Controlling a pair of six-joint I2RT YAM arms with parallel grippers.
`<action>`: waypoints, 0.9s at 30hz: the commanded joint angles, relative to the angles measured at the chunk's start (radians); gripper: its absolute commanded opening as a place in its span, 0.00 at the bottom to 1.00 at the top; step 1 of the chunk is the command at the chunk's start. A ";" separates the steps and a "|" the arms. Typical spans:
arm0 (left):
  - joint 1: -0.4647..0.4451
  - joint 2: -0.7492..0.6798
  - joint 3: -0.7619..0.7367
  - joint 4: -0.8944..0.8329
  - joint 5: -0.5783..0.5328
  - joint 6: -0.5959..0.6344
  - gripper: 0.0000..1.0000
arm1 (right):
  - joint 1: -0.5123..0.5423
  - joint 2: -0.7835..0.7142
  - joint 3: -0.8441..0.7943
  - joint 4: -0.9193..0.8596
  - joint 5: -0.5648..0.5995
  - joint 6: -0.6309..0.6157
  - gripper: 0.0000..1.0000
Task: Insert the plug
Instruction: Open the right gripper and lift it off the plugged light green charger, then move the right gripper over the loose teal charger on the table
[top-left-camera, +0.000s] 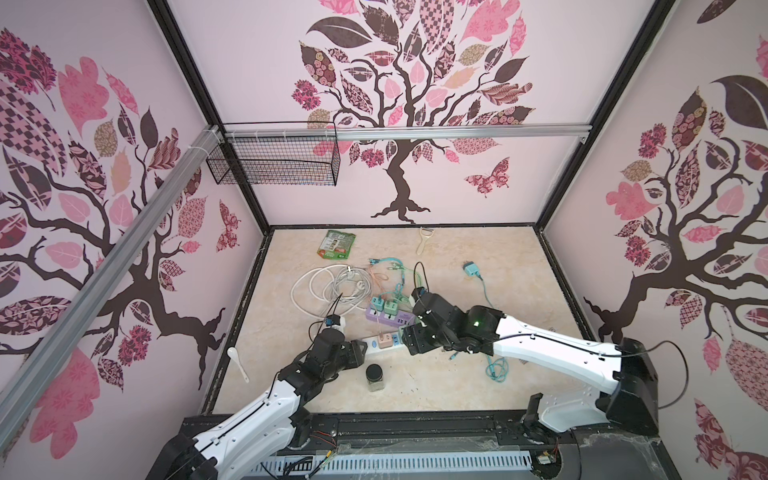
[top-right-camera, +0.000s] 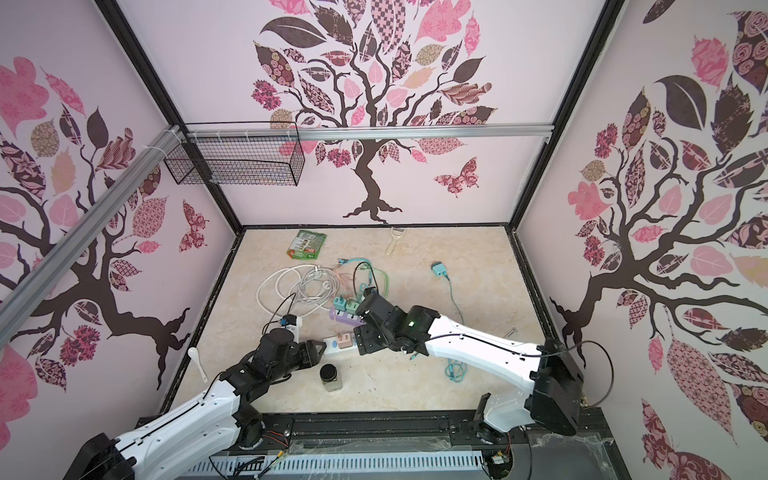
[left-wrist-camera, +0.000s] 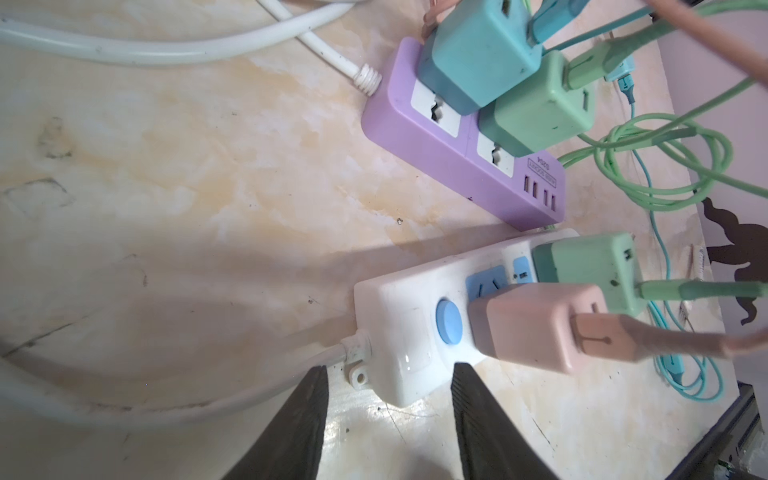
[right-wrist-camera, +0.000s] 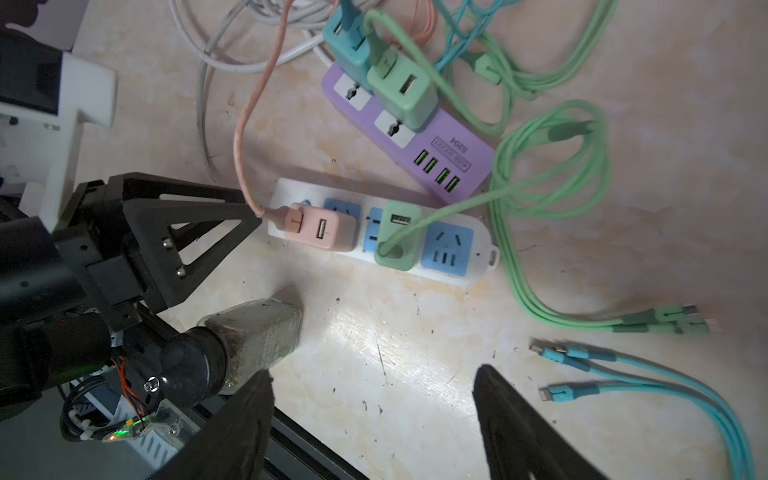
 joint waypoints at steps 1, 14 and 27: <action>-0.001 -0.038 0.054 -0.073 -0.023 0.015 0.54 | -0.105 -0.085 -0.041 0.003 0.033 -0.098 0.79; -0.001 -0.174 0.157 -0.233 0.016 0.029 0.70 | -0.513 -0.107 -0.185 0.341 0.121 -0.404 0.87; -0.001 -0.376 0.262 -0.415 0.001 0.052 0.73 | -0.753 0.330 -0.044 0.437 0.092 -0.594 0.86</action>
